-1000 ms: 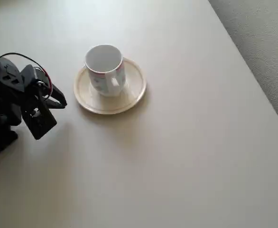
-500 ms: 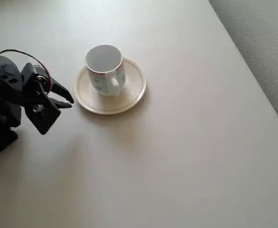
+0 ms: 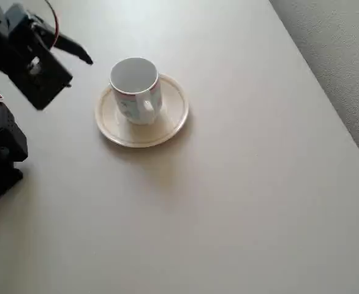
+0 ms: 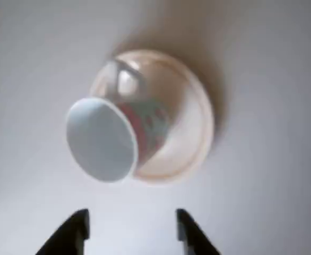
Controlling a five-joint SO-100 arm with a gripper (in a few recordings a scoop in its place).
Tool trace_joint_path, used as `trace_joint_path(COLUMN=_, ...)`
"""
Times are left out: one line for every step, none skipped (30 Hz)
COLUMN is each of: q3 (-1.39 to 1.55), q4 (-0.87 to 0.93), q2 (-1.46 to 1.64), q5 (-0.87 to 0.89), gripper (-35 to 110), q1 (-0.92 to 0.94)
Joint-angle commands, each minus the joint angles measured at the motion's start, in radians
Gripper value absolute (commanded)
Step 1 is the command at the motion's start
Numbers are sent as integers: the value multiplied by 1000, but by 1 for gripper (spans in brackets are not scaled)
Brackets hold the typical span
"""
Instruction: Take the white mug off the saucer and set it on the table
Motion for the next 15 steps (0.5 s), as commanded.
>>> trace_joint_path(q3=-137, q4=-40, q2=-336, q5=32, gripper=20, q1=-29)
trace_joint_path(q3=-120, q4=-60, q2=-354, q5=34, gripper=20, q1=-28)
trace_joint_path(q3=-98, q4=-89, q2=-362, q5=35, gripper=20, q1=-26)
trace_joint_path(q3=-77, q4=-114, q2=-368, q5=35, gripper=20, q1=-26)
trace_joint_path(q3=-67, q4=-130, q2=-383, q5=37, gripper=20, q1=-28)
trace_joint_path(q3=-61, q4=-138, q2=-400, q5=38, gripper=20, q1=-29)
trace_joint_path(q3=-51, q4=-152, q2=-411, q5=41, gripper=20, q1=-31)
trace_joint_path(q3=-35, q4=-173, q2=-420, q5=41, gripper=20, q1=-31)
trace_joint_path(q3=-20, q4=-195, q2=-428, q5=41, gripper=20, q1=-29)
trace_joint_path(q3=0, q4=-213, q2=-431, q5=41, gripper=20, q1=-29)
trace_joint_path(q3=20, q4=-230, q2=-433, q5=41, gripper=20, q1=-29)
trace_joint_path(q3=43, q4=-250, q2=-434, q5=41, gripper=20, q1=-28)
trace_joint_path(q3=67, q4=-272, q2=-436, q5=41, gripper=20, q1=-28)
trace_joint_path(q3=92, q4=-291, q2=-436, q5=41, gripper=20, q1=-28)
trace_joint_path(q3=114, q4=-308, q2=-439, q5=43, gripper=20, q1=-28)
